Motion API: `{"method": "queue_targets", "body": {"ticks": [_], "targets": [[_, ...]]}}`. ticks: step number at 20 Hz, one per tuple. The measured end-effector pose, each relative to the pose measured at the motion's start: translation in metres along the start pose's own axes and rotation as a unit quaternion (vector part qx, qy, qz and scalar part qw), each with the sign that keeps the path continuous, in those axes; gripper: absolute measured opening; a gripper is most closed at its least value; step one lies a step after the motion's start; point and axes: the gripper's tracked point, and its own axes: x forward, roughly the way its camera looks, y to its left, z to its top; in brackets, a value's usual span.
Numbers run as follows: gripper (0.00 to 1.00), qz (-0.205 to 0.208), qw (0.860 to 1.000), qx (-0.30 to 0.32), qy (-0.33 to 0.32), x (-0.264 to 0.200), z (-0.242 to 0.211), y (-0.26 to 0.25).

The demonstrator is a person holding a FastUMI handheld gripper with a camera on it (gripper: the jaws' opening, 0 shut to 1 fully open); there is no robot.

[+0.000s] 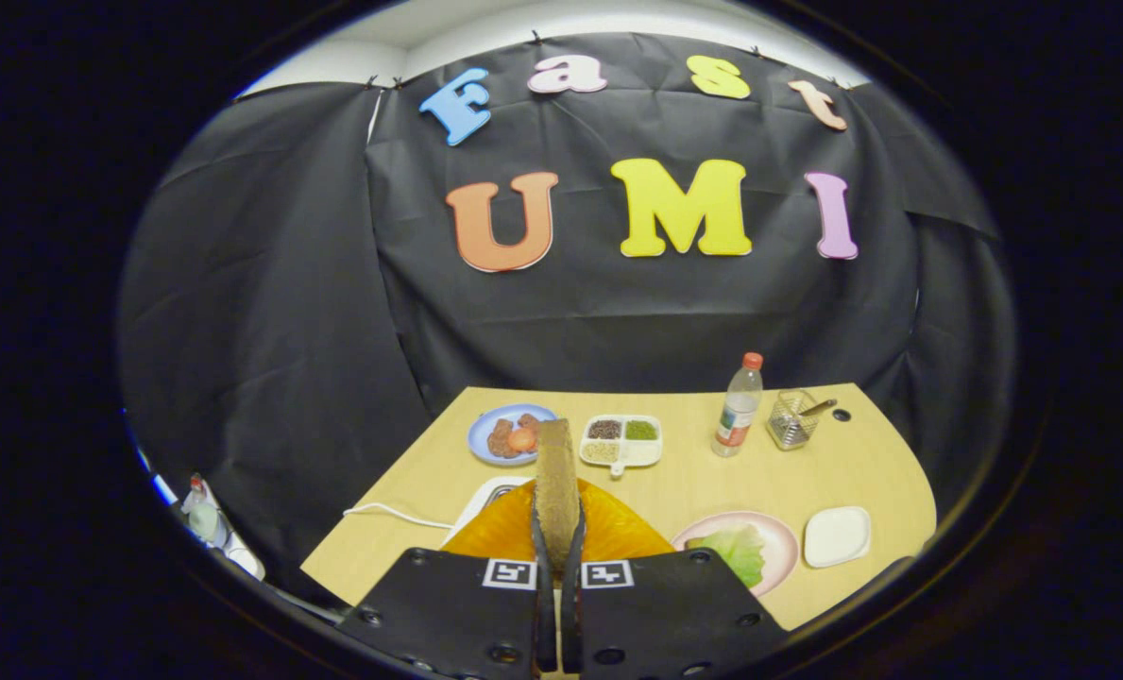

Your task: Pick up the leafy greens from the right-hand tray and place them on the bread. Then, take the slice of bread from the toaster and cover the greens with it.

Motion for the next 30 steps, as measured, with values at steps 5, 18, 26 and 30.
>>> {"method": "queue_targets", "body": {"ticks": [5, 18, 26, 30], "targets": [[0.03, -0.031, 0.999, 0.036, 0.005, 0.011, -0.015, -0.058], [0.03, -0.059, 0.991, 0.116, 0.043, 0.052, -0.084, -0.153], [0.04, -0.056, 0.988, 0.119, 0.082, 0.077, -0.129, -0.166], [0.04, -0.050, 0.987, 0.127, 0.085, 0.083, -0.138, -0.173]]}}
